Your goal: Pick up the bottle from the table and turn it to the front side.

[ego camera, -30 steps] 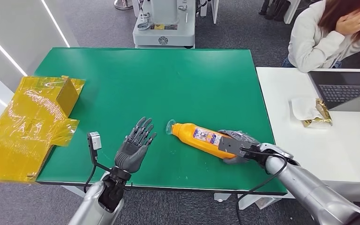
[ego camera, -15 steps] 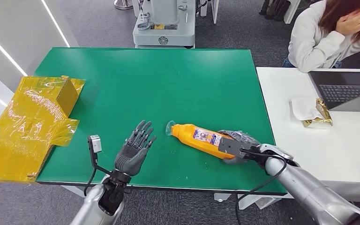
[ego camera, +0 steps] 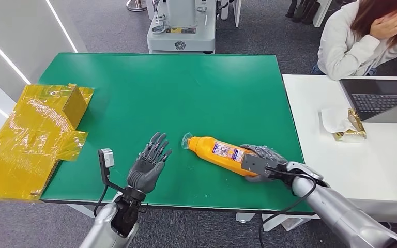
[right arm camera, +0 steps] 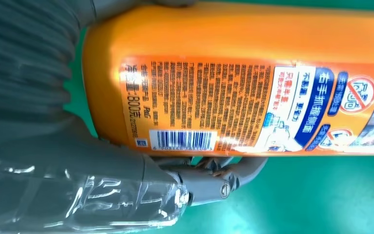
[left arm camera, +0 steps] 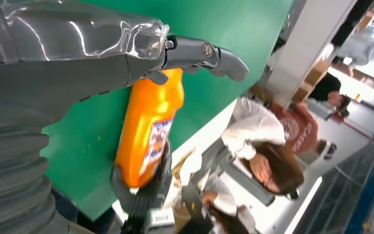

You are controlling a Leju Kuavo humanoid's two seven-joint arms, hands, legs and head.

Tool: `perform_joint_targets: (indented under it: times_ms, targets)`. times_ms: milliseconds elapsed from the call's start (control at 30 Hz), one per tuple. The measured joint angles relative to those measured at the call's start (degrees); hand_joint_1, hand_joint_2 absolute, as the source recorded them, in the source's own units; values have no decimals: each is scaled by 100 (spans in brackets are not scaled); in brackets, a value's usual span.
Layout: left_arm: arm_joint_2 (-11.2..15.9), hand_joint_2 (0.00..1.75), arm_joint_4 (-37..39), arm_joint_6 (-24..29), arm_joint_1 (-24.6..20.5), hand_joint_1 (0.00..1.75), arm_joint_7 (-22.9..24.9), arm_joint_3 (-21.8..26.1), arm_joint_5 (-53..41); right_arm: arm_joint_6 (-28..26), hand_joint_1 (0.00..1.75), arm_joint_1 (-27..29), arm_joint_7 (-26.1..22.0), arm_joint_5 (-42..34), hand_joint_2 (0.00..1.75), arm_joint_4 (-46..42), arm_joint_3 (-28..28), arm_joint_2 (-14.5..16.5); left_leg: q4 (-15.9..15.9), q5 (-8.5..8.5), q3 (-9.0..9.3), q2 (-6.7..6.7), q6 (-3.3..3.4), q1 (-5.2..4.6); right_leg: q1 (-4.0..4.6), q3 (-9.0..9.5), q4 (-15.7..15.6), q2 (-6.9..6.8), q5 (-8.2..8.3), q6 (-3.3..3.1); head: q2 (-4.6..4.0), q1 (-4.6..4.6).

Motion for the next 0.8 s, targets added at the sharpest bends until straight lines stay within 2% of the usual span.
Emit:
perform_joint_targets:
  times_ms: [167, 300, 467, 800]
  targets:
    - [-14, 175, -118, 438, 70, 0, -225, 1, -439, -438, 175, 418, -550, -504, 175, -139, -298, 167, -2, 0, -3, -1, 0, 1, 1, -1, 1, -1, -1, 0, 0, 0]
    - [-39, 175, -230, 683, 79, 0, -280, 0, -559, -961, 175, 993, -879, -810, 175, -451, -633, 505, -5, -1, -5, -2, -2, 2, 2, -6, 1, -3, -3, -1, 0, -1]
    - [-48, 175, -325, 812, 80, 0, -281, -3, -593, -1346, 175, 1708, -883, -767, 175, -984, -959, 863, -12, -3, -9, -5, -4, 2, 2, -10, 1, -6, -8, -2, 0, -2]
    - [-37, 175, -372, 754, 76, 0, -282, -26, -555, -1495, 175, 2554, -890, -516, 175, -1693, -1558, 1096, -11, -4, -14, -4, -3, -1, 0, -13, -2, -7, -9, 0, 0, 0]
